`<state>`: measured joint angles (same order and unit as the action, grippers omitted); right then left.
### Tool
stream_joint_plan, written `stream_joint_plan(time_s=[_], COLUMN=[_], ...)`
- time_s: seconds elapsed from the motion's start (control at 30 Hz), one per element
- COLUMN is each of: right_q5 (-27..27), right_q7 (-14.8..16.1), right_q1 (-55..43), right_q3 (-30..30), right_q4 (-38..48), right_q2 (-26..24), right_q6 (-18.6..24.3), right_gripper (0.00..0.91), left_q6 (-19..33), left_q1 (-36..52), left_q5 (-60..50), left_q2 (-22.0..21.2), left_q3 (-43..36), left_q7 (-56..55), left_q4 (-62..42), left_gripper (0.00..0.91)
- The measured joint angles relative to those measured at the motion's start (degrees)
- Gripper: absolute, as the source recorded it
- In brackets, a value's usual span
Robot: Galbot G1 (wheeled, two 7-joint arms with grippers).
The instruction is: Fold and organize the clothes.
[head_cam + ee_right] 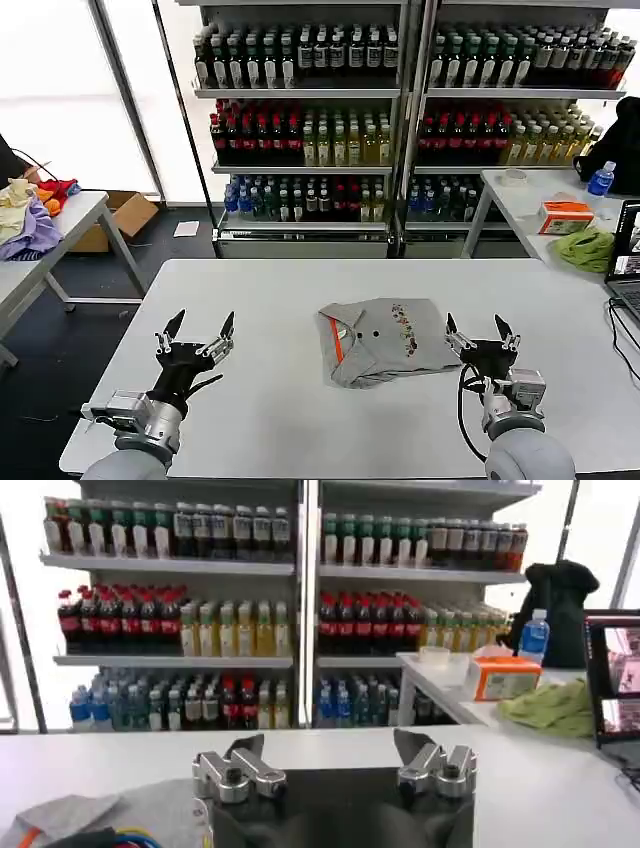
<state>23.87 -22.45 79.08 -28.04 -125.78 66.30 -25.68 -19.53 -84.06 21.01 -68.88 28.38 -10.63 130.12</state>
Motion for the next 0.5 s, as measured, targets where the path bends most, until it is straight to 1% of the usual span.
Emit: stream_joint_plan(time_s=[0.5], right_q5=[0.05], right_q7=[0.2], right_q1=[0.27], right_q3=[-0.96], right_q4=[0.06], right_q2=[-0.13], right_q6=[0.04], right_gripper=[0.907], left_q6=[-3.8], left_q1=[1.66], left_q5=[1.07], left_q2=[-0.35], left_q3=[-0.09], left_q7=[1.37], left_q4=[0.39], left_gripper=[0.907])
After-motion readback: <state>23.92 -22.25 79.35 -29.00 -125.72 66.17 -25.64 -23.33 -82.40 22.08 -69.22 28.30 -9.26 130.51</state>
